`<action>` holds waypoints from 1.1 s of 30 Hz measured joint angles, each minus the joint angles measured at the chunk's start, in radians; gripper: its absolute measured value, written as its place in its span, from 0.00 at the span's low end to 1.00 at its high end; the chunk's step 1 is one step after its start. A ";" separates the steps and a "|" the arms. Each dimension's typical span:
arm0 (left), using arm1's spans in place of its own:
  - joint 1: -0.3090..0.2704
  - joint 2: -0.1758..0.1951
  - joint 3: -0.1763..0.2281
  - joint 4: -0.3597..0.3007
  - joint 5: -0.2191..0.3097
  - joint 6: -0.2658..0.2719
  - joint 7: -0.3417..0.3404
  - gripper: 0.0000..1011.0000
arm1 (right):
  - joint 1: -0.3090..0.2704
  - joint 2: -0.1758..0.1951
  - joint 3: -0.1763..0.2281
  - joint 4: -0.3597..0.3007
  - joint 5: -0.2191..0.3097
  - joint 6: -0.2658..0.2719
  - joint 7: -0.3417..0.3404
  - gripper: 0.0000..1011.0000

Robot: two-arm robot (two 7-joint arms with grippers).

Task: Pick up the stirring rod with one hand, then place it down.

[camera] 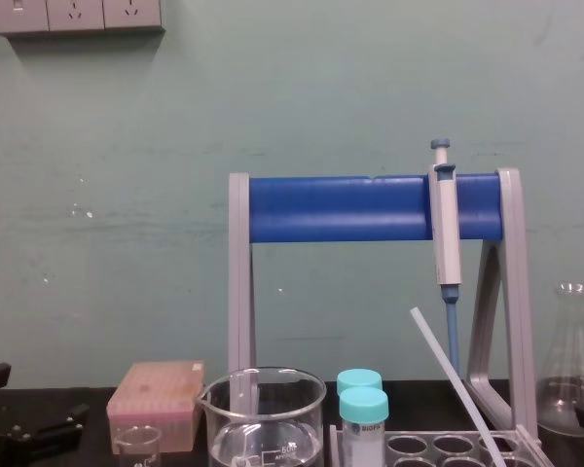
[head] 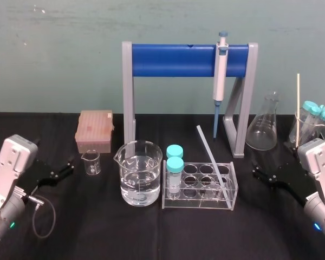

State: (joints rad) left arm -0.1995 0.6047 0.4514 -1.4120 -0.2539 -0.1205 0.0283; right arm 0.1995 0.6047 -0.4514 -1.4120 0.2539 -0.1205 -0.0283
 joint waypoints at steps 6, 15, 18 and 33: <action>0.000 0.000 0.000 0.000 0.000 0.000 0.000 0.99 | 0.000 0.000 0.000 0.000 0.000 0.000 0.000 0.99; 0.000 0.000 0.000 0.000 0.000 0.000 0.000 0.99 | 0.000 0.000 0.000 0.000 0.000 0.000 0.000 0.99; 0.000 0.000 0.000 0.000 0.000 0.000 0.000 0.99 | -0.001 -0.001 0.004 -0.001 -0.004 -0.001 0.000 0.99; 0.000 0.000 0.000 0.000 0.000 0.000 0.000 0.99 | -0.006 -0.003 0.029 -0.052 -0.018 -0.128 0.119 0.99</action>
State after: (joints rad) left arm -0.1995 0.6047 0.4514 -1.4120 -0.2539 -0.1205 0.0283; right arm 0.1937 0.6017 -0.4226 -1.4644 0.2358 -0.2487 0.0906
